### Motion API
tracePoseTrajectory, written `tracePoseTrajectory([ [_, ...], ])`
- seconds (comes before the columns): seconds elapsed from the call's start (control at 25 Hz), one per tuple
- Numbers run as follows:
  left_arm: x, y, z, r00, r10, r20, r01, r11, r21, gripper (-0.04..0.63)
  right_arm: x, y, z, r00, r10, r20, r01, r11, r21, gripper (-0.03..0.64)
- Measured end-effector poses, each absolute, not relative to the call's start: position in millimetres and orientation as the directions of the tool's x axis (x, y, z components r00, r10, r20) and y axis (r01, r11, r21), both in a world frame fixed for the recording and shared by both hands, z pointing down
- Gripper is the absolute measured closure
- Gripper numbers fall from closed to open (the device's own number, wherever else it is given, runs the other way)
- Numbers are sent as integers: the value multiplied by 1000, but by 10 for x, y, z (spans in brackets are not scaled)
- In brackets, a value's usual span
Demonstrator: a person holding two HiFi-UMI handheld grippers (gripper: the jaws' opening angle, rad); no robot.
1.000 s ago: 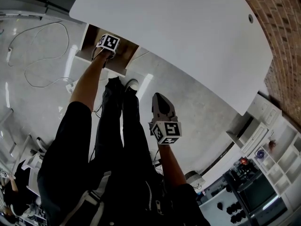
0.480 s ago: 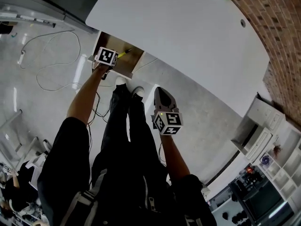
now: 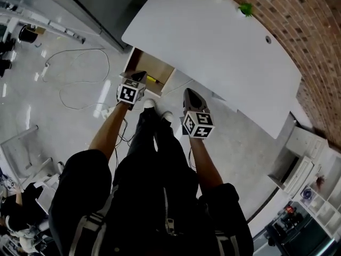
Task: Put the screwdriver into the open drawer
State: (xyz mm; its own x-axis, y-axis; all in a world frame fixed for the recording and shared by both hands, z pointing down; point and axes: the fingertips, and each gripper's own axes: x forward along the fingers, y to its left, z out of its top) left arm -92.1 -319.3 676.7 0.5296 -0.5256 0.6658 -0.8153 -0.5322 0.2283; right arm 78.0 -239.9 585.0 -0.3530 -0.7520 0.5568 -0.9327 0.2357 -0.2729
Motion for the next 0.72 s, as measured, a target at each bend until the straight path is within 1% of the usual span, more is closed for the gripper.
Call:
tracePoseTrajectory([
  [0.2,-1031,-3298,5925,515,-667,538,-850,-479,220,569,747,-2763,5411,-363,-800,478,-929,267,-258,611],
  [0.36,-1173,-3467,5265,501,-753,427,-864,-466,193,569,732,-3000,4974,-371,-838,400,-925,296,-237,611],
  [0.56,-1341,-3690,4370,497,-825,271,-868,-473,150,569,690,-3233,4332,-378,-882,281,-922,333,-195,611],
  [0.72,-1430,-3731,3750,490,-856,166,-872,-481,97,569,614,-3306,3860,-389,-901,190,-920,369,-131,611],
])
